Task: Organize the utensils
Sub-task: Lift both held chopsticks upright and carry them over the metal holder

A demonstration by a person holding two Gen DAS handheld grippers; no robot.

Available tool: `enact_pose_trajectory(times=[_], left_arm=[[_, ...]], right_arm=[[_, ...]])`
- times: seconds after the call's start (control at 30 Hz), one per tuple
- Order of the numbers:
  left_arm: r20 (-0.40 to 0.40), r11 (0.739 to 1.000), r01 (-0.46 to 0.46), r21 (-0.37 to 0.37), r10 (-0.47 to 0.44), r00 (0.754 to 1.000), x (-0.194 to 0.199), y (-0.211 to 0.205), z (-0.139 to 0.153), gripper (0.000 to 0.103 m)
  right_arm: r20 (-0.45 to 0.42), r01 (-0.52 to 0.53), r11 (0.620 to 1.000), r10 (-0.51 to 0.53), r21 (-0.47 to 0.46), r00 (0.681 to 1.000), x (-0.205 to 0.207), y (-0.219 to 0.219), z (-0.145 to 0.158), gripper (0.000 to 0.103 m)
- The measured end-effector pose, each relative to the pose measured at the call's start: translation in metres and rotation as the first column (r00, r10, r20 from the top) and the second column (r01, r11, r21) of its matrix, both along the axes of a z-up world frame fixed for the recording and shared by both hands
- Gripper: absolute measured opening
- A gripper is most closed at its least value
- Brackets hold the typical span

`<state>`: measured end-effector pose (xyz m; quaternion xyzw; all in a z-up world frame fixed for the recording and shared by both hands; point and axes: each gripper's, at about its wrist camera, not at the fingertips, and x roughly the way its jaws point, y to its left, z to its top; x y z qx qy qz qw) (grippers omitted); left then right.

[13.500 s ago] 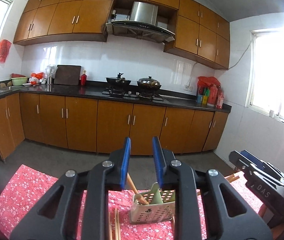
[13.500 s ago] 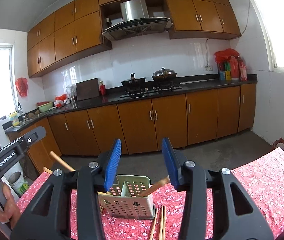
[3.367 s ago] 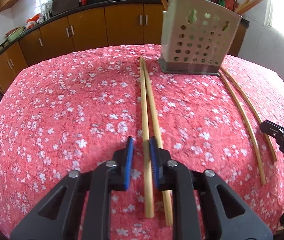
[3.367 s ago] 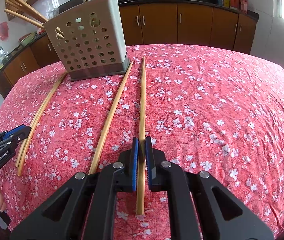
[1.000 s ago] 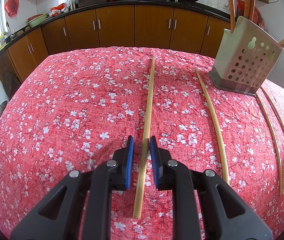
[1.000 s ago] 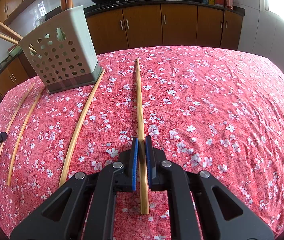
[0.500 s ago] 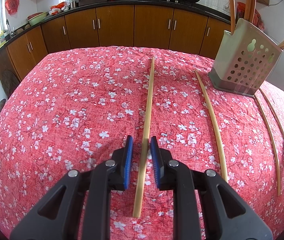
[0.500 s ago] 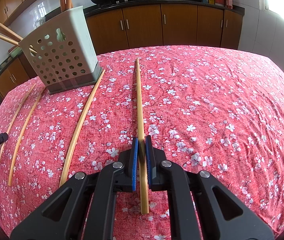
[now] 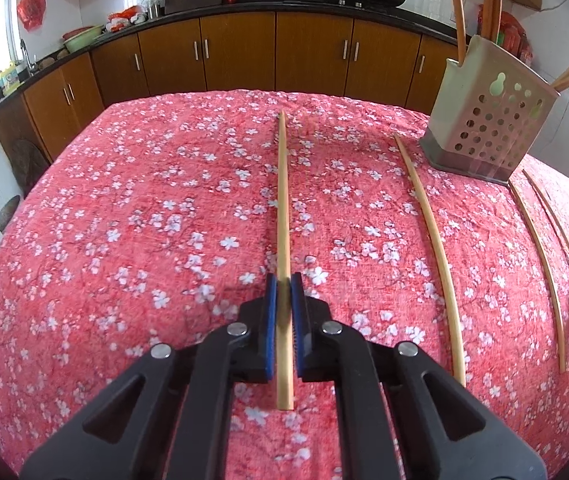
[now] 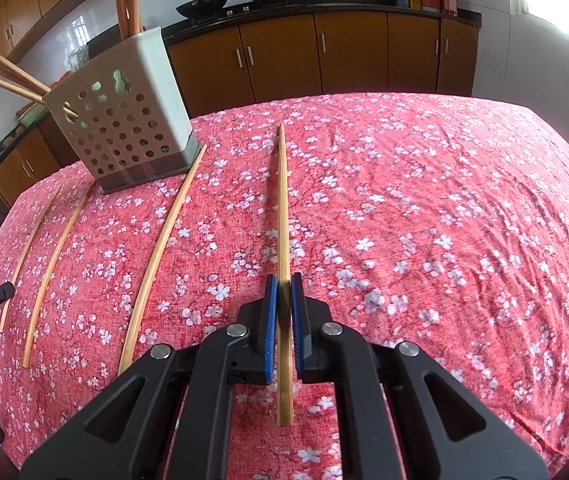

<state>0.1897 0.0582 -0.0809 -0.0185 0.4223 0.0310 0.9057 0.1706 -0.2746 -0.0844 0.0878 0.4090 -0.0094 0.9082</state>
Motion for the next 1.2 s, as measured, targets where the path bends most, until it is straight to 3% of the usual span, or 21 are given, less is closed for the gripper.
enact_pose_trajectory(times=[0.73,1.2], left_arm=[[0.206,0.994,0.043,0.104,-0.063,0.977,-0.021,-0.023,0.071,0.008],[0.352,0.998,0.048,0.028,-0.055,0.934,-0.022,-0.014,0.141,0.008]], right_arm=[[0.152,-0.009,1.000,0.009,-0.004,0.988,-0.018,-0.013,0.056,0.008],[0.349,-0.033,0.999,0.024,0.020,0.937,-0.023,-0.014,0.128,0.008]])
